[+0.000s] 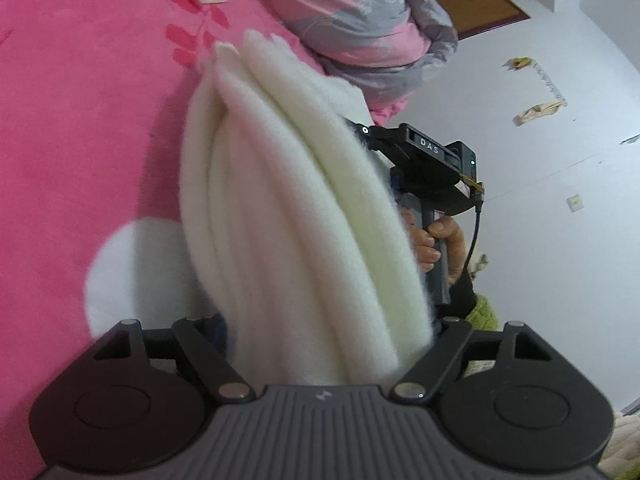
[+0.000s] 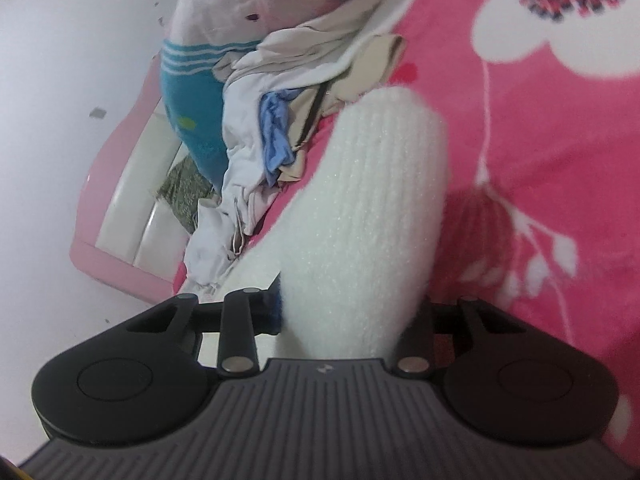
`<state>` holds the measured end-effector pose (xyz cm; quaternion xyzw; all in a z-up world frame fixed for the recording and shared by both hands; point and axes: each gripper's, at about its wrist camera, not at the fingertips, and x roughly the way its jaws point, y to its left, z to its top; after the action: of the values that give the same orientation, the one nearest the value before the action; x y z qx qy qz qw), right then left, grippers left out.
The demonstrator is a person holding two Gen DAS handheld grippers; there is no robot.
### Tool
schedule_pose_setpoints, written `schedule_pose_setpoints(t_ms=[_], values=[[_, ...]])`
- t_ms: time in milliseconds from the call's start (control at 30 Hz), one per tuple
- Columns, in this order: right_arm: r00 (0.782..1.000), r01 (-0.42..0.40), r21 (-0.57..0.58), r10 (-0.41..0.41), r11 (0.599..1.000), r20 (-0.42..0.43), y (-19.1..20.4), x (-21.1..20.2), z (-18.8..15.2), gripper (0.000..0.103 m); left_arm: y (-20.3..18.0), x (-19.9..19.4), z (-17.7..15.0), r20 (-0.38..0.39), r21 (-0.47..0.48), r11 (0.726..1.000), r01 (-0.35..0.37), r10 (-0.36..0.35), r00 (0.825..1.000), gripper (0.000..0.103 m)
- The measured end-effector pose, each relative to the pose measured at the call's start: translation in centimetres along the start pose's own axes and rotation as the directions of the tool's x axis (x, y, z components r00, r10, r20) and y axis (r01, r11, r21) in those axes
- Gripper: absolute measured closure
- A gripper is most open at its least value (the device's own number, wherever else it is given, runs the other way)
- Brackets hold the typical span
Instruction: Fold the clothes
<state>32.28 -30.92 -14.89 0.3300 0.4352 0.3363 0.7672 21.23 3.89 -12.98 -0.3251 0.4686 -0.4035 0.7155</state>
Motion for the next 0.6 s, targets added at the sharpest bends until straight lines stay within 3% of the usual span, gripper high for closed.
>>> schedule_pose_setpoints(t_ms=[333,600], values=[[0.998,0.059,-0.166,-0.052,0.984,0.046,6.2,-5.6,1.0,0.068,-5.7,1.5,-0.8,-0.007,0.049,0.991,0.124,-0.124,0.992,0.022],[0.979,0.186,-0.266,-0.155,0.946,0.132,9.6,-15.8,2.6,0.068,-11.9,6.7,0.7,-0.087,0.112,0.954,0.279,-0.27,0.959,0.022]])
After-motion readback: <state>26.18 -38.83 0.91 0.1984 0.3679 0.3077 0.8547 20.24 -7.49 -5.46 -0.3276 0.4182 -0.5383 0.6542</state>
